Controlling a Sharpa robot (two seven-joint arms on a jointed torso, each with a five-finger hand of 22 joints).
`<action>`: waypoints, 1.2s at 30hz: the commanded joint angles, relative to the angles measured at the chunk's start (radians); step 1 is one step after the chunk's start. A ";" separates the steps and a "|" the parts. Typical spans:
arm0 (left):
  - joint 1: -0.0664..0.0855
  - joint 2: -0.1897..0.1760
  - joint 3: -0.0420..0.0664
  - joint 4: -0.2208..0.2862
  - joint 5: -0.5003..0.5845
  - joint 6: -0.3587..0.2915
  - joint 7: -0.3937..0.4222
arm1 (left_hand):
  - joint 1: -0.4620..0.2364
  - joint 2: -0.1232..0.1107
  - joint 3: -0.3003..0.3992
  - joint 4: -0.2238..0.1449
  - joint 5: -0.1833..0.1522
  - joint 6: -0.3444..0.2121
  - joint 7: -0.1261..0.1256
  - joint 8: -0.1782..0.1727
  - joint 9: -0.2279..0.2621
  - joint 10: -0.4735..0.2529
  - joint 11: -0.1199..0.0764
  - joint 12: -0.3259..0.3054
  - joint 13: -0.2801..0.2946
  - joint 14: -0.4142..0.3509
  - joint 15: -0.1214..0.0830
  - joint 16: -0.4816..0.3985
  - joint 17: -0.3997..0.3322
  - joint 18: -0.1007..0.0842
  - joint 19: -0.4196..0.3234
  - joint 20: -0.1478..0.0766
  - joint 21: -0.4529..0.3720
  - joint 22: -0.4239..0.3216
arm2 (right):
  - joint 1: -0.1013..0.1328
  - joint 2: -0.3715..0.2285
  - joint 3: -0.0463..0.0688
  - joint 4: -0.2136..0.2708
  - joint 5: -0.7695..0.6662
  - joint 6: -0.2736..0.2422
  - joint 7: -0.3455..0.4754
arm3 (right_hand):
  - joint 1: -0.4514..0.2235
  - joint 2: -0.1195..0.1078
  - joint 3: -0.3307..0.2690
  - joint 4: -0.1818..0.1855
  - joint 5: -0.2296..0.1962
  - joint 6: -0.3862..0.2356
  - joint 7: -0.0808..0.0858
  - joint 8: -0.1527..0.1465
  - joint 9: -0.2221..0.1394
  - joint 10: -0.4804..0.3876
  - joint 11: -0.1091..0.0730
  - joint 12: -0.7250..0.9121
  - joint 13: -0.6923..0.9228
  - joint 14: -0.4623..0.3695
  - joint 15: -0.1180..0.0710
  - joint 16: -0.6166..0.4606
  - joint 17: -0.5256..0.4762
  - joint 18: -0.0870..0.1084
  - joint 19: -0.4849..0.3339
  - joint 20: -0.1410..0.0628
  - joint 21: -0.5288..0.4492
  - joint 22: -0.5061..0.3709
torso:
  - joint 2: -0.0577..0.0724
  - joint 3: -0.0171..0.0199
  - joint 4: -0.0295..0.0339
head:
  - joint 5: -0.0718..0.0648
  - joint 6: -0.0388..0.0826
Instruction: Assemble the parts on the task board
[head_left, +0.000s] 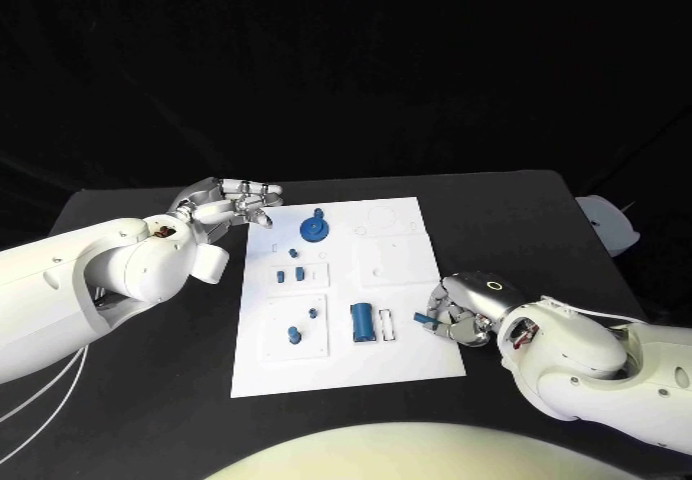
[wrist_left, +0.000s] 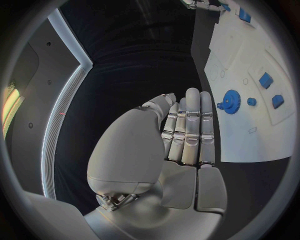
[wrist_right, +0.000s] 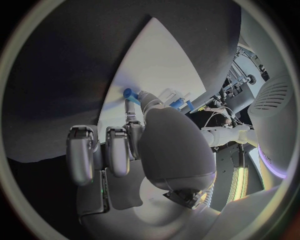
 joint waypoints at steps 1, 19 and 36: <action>0.000 0.002 0.000 0.002 -0.001 0.015 0.005 | 0.000 0.007 0.004 0.001 0.000 -0.009 0.001 0.004 0.000 -0.007 -0.002 0.006 0.001 0.002 0.005 -0.003 -0.002 0.005 0.004 0.001 -0.007 -0.001 | 0.011 -0.001 0.000 0.023 0.038 -0.030 -0.022 | -0.033 -0.009 0.130 -0.111 0.006 0.005 -0.005 0.013 0.022 0.015 -0.001 0.003 0.080 0.088 -0.001 0.004 0.163 -0.007 0.075 -0.002 0.004 0.243 | 0.000 -0.0005 -0.0002 | 0.001 0.000; 0.000 0.003 0.000 0.005 -0.001 0.018 0.005 | 0.001 0.007 0.005 0.000 0.000 -0.009 0.001 0.004 0.000 -0.007 -0.002 0.006 0.001 0.002 0.005 -0.003 -0.002 0.005 0.004 0.001 -0.007 -0.001 | 0.031 0.084 0.001 0.030 0.205 -0.074 -0.028 | -0.089 -0.029 0.174 -0.108 0.005 0.005 -0.005 0.017 0.031 0.015 -0.001 0.001 0.080 0.087 -0.001 0.002 0.160 -0.006 0.073 -0.002 0.000 0.242 | 0.001 -0.0003 0.0011 | 0.002 0.000; 0.000 0.002 0.000 0.007 -0.001 0.022 0.002 | 0.009 0.009 0.010 -0.006 0.002 -0.010 0.001 0.006 0.000 -0.010 -0.003 0.010 0.001 0.002 0.004 -0.004 -0.003 0.005 0.005 0.000 -0.006 -0.001 | 0.015 0.139 0.001 -0.016 0.254 -0.013 -0.032 | -0.199 -0.041 0.160 -0.063 0.039 0.025 -0.011 0.027 0.042 0.023 -0.005 0.016 0.090 0.088 -0.003 0.005 0.166 -0.007 0.075 -0.004 0.004 0.243 | 0.001 -0.0003 -0.0004 | 0.006 -0.005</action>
